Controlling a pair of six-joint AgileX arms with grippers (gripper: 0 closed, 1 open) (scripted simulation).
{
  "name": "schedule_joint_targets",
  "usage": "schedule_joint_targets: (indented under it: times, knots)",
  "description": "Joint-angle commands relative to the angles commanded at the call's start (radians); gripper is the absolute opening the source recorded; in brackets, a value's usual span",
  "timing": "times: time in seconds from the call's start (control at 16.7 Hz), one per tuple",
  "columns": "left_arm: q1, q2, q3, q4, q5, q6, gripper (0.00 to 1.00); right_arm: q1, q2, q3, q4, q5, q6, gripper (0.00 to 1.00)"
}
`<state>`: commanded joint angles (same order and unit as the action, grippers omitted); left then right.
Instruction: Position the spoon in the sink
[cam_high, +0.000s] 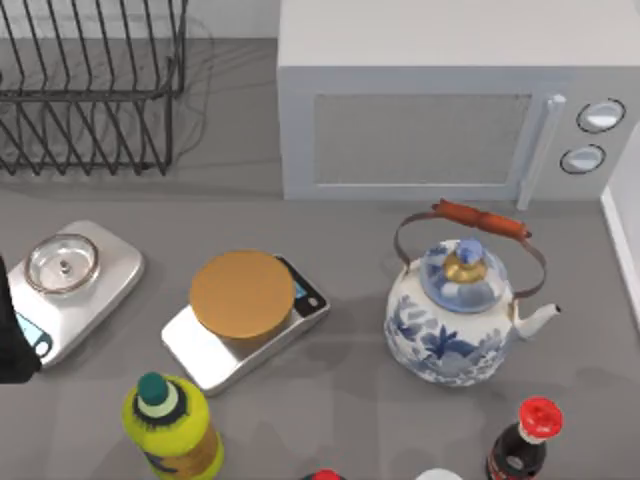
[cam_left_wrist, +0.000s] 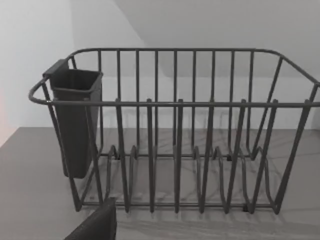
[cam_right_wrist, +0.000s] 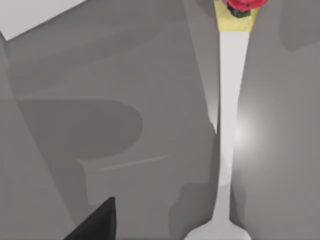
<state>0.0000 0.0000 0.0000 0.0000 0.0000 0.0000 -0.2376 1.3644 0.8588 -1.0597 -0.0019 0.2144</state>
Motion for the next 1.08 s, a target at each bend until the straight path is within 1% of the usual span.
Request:
schedule_joint_targets:
  times: [0.3,0.42,0.78,0.9,1.08]
  knots:
    - [0.000,0.000,0.000,0.000,0.000,0.000,1.00,0.003,0.016,-0.026,0.040,0.000,0.002,1.00]
    - [0.000,0.000,0.000,0.000,0.000,0.000,1.00,0.003,0.052,-0.066,0.116,0.000,0.004,1.00]
    - [0.000,0.000,0.000,0.000,0.000,0.000,1.00,0.004,0.198,-0.225,0.428,0.000,0.008,1.00]
    - [0.000,0.000,0.000,0.000,0.000,0.000,1.00,0.005,0.222,-0.252,0.474,0.000,0.009,1.00]
    - [0.000,0.000,0.000,0.000,0.000,0.000,1.00,0.005,0.226,-0.256,0.482,0.000,0.009,1.00]
